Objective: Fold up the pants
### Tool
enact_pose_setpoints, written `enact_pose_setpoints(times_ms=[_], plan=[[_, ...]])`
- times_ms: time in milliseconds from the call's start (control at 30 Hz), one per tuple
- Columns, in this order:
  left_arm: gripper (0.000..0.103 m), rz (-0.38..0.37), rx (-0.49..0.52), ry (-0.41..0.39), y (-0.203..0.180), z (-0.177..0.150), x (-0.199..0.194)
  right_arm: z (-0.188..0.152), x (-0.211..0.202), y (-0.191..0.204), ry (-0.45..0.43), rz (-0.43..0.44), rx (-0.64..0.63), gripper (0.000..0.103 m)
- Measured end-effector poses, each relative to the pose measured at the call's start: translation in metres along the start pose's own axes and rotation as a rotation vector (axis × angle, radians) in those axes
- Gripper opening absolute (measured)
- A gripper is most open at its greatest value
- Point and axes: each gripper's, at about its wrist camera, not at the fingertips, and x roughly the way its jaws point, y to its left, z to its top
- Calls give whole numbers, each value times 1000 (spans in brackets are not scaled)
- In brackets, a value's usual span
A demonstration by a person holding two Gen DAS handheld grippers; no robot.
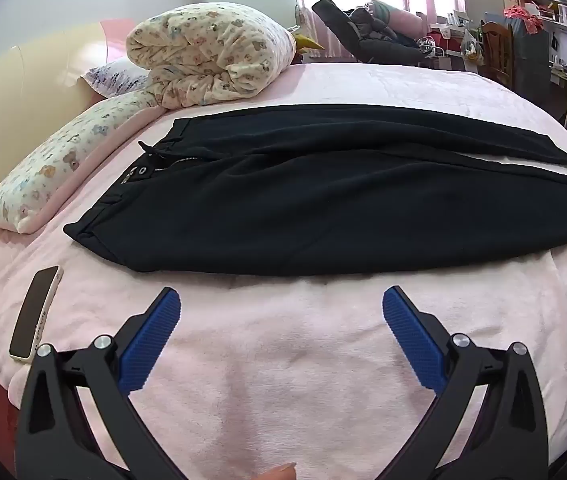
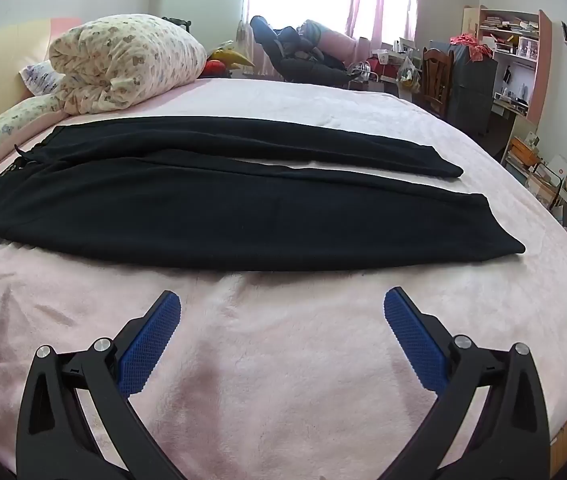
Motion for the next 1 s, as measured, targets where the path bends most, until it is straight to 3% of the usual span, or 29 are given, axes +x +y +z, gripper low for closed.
enact_pose_setpoints(times_ms=[1000], plan=[[101, 3, 3, 1, 0, 0, 0, 0, 1, 0, 2, 1, 1, 102]])
